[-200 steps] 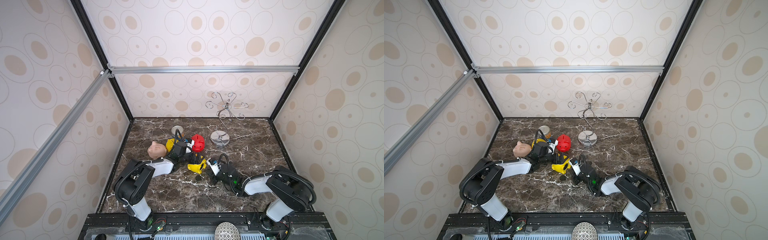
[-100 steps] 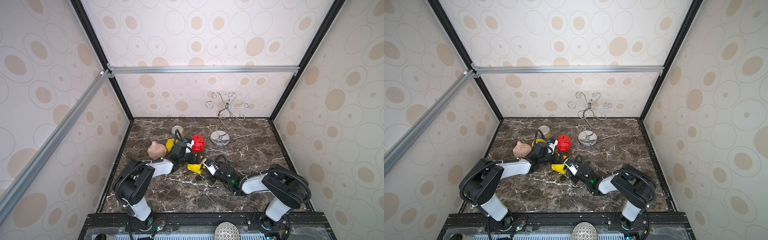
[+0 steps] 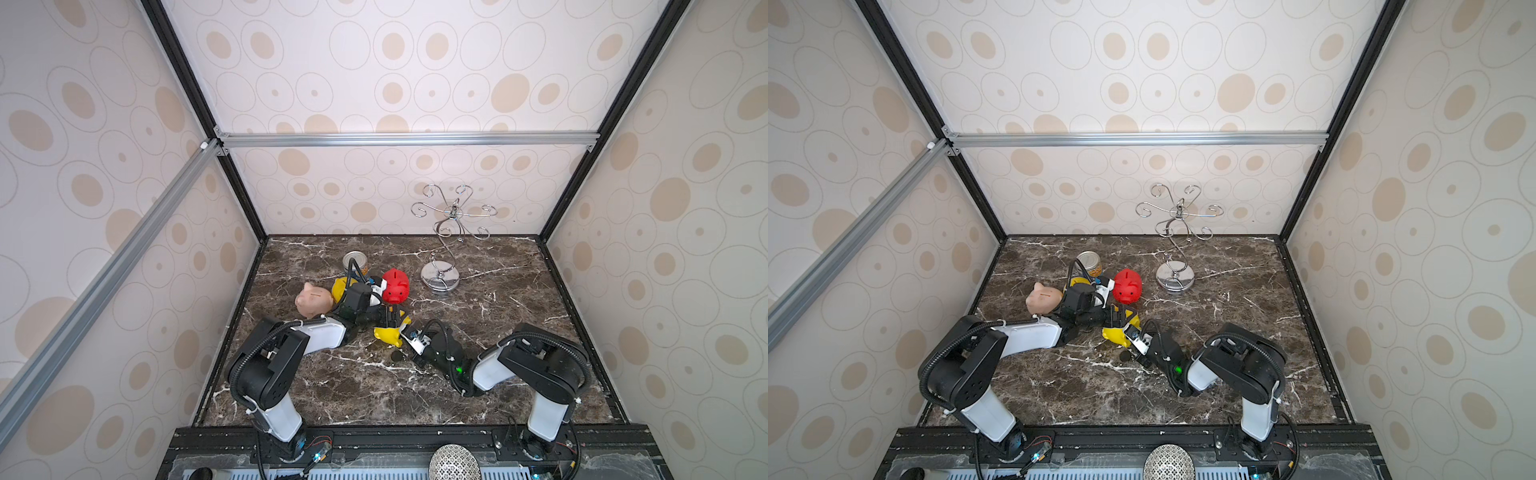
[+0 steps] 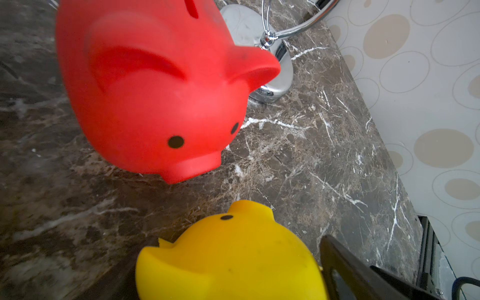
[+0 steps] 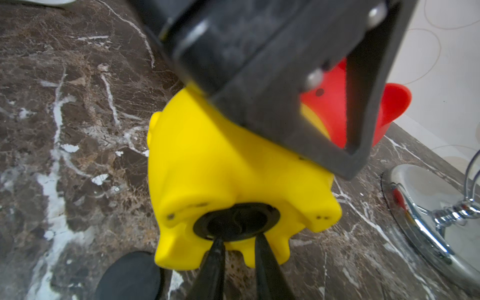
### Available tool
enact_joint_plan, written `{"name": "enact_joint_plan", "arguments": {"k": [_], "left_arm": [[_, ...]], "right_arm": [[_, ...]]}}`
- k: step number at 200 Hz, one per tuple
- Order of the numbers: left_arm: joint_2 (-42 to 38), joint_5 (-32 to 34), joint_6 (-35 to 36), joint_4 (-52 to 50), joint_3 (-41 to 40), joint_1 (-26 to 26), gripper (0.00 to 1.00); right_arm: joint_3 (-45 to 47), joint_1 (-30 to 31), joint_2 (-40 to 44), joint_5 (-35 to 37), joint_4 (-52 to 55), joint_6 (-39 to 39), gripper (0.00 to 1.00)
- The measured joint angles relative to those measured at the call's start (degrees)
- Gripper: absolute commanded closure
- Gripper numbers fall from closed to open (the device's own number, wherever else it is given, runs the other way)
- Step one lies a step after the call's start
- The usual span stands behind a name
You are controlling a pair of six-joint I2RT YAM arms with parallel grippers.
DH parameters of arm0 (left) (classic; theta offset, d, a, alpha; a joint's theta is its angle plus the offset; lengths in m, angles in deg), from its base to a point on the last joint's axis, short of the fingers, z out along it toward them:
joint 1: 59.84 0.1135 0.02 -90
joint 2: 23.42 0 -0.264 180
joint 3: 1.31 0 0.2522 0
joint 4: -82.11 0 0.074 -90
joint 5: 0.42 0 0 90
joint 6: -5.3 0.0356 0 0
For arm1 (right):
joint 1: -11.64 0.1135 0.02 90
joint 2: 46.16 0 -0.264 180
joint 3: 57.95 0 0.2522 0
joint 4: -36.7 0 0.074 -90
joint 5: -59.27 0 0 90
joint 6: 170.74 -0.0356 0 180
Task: Open piggy banks
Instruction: Open the lid on the piggy bank.
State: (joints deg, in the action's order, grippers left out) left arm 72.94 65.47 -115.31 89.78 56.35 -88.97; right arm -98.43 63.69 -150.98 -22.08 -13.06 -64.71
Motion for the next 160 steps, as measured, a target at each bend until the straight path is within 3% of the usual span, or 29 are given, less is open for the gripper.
{"name": "enact_joint_plan", "arguments": {"k": [96, 160], "left_arm": [[0.11, -0.17, 0.0, 2.36, -0.92, 0.37, 0.05], [0.59, -0.15, -0.02, 5.03, -1.7, 0.83, 0.06]], "right_arm": [[-1.09, 0.83, -1.81, 2.16, -3.39, 3.52, 0.76], [-3.06, 1.09, -2.84, 3.06, -2.29, 5.73, 0.87]]}}
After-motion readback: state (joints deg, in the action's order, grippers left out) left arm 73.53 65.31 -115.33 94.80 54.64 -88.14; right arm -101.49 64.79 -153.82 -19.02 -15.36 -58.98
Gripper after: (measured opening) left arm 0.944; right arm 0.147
